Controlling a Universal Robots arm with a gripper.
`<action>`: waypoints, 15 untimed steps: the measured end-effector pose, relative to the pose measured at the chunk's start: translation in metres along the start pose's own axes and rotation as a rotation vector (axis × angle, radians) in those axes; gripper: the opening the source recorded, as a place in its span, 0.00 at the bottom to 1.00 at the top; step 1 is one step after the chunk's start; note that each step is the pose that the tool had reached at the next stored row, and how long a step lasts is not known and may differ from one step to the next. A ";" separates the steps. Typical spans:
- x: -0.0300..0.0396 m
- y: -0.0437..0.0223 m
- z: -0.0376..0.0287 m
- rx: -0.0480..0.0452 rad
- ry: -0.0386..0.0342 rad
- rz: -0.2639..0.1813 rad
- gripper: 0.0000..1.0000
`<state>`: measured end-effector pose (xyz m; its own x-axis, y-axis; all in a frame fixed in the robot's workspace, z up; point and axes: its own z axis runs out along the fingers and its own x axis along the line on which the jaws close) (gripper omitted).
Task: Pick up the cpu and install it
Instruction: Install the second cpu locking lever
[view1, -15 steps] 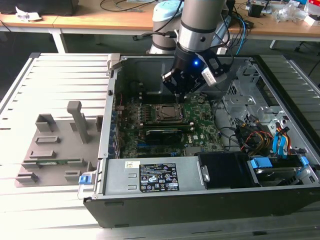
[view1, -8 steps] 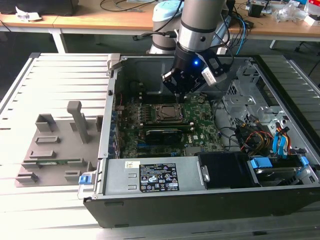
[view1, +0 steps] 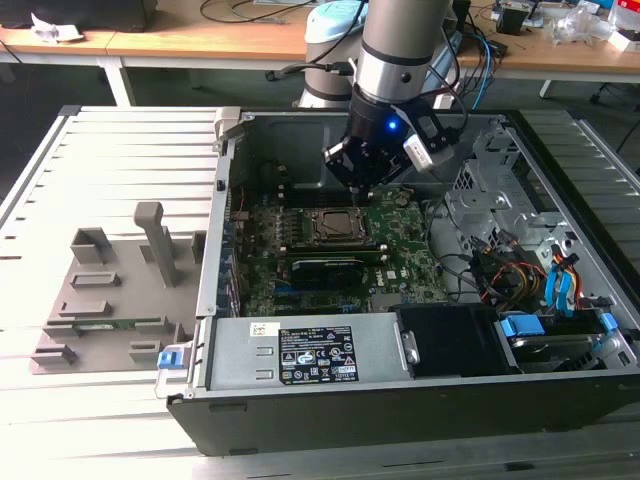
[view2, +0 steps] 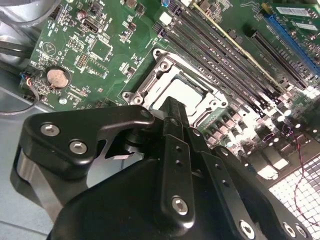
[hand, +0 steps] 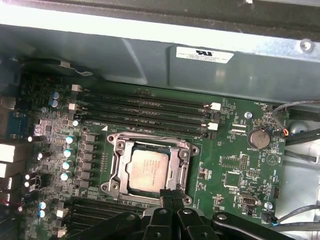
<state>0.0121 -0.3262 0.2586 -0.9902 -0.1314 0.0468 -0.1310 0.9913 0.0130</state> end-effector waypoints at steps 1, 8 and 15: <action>0.0007 -0.0053 0.0000 -0.0001 -0.0001 0.000 0.11; 0.0100 -0.0370 0.0038 -0.0372 -0.0050 -0.002 0.11; 0.0392 -0.0475 0.0162 -0.0656 -0.0087 -0.003 0.11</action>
<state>-0.0213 -0.3783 0.2436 -0.9902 -0.1342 0.0380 -0.1310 0.9883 0.0786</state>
